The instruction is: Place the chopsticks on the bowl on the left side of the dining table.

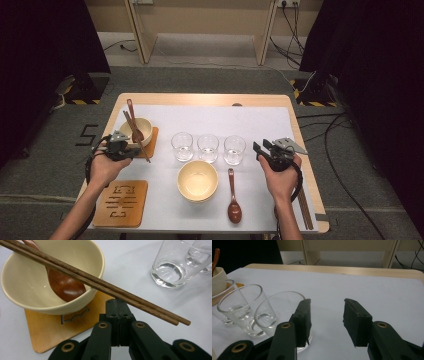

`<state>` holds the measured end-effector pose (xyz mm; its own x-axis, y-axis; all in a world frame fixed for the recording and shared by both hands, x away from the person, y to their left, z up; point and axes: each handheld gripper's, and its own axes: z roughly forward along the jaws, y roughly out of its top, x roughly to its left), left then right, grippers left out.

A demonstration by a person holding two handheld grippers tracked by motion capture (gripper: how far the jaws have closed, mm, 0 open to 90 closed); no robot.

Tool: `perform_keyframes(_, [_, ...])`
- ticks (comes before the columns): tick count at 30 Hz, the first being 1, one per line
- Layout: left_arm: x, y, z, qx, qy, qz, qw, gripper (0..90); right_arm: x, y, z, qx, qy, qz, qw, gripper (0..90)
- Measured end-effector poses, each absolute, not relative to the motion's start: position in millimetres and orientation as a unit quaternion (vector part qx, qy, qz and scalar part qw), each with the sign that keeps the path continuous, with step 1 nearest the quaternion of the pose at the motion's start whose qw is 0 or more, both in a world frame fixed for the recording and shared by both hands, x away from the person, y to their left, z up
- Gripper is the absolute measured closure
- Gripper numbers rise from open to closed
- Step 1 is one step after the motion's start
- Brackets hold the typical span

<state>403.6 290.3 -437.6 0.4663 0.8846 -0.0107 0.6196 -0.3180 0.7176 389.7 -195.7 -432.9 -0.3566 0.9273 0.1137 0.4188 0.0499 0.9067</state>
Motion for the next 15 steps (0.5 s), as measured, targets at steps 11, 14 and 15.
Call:
perform_keyframes(11, [410.9,269.1,-438.2,0.795,0.467,0.194,0.334,88.5,389.3,-196.9,-432.4,0.5,0.672,0.475,0.269,57.6])
perform_keyframes(14, [412.1,261.0,-438.4,0.798,0.463,0.191,0.335,88.4,389.0,-197.2,-432.7,0.502,0.671,0.475,0.268,57.6])
perform_keyframes(15, [412.4,258.2,-438.7,0.799,0.461,0.19,0.336,88.4,389.1,-197.4,-432.8,0.502,0.671,0.475,0.268,57.6])
